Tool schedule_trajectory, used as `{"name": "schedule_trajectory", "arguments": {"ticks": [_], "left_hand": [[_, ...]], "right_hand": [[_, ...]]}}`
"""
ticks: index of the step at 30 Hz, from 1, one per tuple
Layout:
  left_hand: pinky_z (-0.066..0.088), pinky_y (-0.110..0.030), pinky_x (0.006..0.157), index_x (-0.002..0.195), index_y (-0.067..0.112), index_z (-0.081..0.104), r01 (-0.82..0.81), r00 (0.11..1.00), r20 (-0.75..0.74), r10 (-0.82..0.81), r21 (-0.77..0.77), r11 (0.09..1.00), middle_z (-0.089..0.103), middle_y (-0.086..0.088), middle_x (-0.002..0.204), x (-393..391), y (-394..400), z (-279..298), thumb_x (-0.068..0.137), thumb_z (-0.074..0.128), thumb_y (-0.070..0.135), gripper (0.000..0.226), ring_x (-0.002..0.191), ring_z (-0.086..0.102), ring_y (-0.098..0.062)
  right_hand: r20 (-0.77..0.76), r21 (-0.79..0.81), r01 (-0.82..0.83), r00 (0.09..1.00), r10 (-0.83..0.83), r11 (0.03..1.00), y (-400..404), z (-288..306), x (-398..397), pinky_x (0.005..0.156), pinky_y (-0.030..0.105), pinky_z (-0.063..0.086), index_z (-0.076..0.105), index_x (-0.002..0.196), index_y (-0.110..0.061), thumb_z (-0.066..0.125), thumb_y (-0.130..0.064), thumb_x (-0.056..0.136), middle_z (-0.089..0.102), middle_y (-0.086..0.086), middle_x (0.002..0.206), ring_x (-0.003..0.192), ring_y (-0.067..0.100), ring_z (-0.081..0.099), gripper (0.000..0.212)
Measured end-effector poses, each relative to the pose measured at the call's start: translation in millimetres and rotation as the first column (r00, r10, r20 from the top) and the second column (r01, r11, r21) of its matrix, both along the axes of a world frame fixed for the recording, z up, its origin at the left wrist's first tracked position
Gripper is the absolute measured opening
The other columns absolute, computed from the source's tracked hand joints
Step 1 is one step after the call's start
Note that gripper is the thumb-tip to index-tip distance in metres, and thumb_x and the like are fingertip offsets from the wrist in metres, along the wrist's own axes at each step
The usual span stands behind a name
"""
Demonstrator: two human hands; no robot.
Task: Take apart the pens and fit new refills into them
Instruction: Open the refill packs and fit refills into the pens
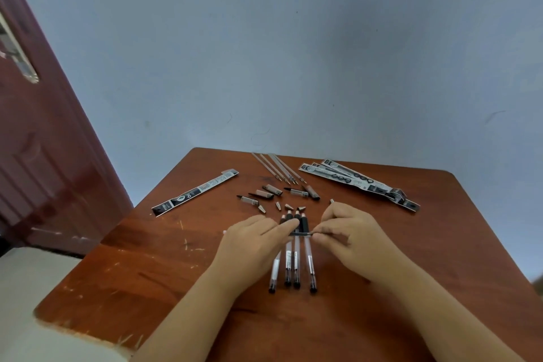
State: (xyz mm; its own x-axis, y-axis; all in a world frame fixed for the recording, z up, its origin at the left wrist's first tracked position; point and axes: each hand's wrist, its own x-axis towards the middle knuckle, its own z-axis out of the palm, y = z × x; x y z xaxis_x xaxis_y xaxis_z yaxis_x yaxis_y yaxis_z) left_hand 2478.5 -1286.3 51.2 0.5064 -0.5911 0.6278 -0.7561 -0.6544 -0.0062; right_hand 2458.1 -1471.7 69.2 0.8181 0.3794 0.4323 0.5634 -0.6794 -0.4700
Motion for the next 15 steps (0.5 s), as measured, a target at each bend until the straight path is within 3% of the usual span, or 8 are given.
{"name": "schedule_trajectory", "arguments": {"ticks": [4, 6, 8, 11, 13, 15], "left_hand": [[0.048, -0.018, 0.044, 0.090, 0.017, 0.066, -0.138, 0.966, -0.227, 0.125, -0.044, 0.989, 0.064, 0.004, 0.058, 1, 8, 10, 0.085, 0.044, 0.024, 0.024, 0.049, 0.060, -0.013], [0.044, -0.014, 0.040, 0.080, 0.016, 0.069, -0.131, 0.980, -0.159, 0.120, -0.058, 0.990, 0.062, 0.006, 0.053, 2, 12, 5, 0.082, 0.043, 0.025, 0.028, 0.044, 0.057, -0.011], [0.044, -0.017, 0.046, 0.078, 0.014, 0.071, -0.131, 0.989, -0.086, 0.123, -0.096, 0.987, 0.065, 0.004, 0.059, 4, 8, -2, 0.081, 0.045, 0.024, 0.028, 0.051, 0.059, -0.010], [0.043, -0.018, 0.061, 0.077, 0.010, 0.072, -0.121, 0.993, -0.021, 0.119, -0.132, 0.984, 0.068, -0.002, 0.072, 3, -4, -6, 0.079, 0.048, 0.019, 0.026, 0.067, 0.059, -0.013], [0.045, -0.021, 0.057, 0.075, 0.008, 0.072, -0.132, 0.989, 0.042, 0.141, -0.161, 0.978, 0.066, -0.005, 0.073, 6, -4, -8, 0.078, 0.048, 0.018, 0.025, 0.073, 0.050, -0.012], [0.047, -0.026, 0.052, 0.075, 0.007, 0.071, -0.151, 0.984, 0.062, 0.166, -0.195, 0.969, 0.064, -0.006, 0.071, 7, -1, -9, 0.078, 0.048, 0.018, 0.026, 0.073, 0.042, -0.012]], "right_hand": [[0.067, -0.016, 0.092, 0.994, -0.091, 0.996, -20, 9, 3, 0.064, 0.005, 0.041, 0.071, 0.075, -0.007, 0.063, -0.017, 0.073, 0.052, -0.008, 0.069, 0.063, 0.000, 0.047, 0.013], [0.100, 0.120, 0.224, 0.966, -0.237, 0.967, -34, 11, 7, 0.068, 0.004, 0.040, 0.072, 0.076, -0.007, 0.066, -0.014, 0.073, 0.054, -0.008, 0.069, 0.063, 0.002, 0.050, 0.009], [0.077, 0.225, 0.350, 0.924, -0.374, 0.909, -42, 8, 13, 0.067, 0.004, 0.039, 0.072, 0.080, -0.006, 0.070, -0.004, 0.072, 0.057, -0.006, 0.071, 0.068, 0.005, 0.052, 0.008], [0.089, 0.210, 0.451, 0.874, -0.477, 0.867, -44, -4, 21, 0.070, 0.000, 0.036, 0.071, 0.084, -0.001, 0.068, 0.003, 0.072, 0.063, 0.009, 0.076, 0.068, 0.013, 0.053, 0.013], [0.076, 0.171, 0.502, 0.851, -0.520, 0.848, -47, -8, 28, 0.071, -0.001, 0.033, 0.069, 0.088, 0.002, 0.065, 0.003, 0.075, 0.067, 0.016, 0.081, 0.073, 0.021, 0.056, 0.014], [0.039, 0.092, 0.552, 0.830, -0.557, 0.829, -49, -10, 37, 0.074, 0.008, 0.034, 0.068, 0.094, 0.002, 0.061, -0.001, 0.080, 0.067, 0.018, 0.090, 0.083, 0.025, 0.058, 0.016]]}}
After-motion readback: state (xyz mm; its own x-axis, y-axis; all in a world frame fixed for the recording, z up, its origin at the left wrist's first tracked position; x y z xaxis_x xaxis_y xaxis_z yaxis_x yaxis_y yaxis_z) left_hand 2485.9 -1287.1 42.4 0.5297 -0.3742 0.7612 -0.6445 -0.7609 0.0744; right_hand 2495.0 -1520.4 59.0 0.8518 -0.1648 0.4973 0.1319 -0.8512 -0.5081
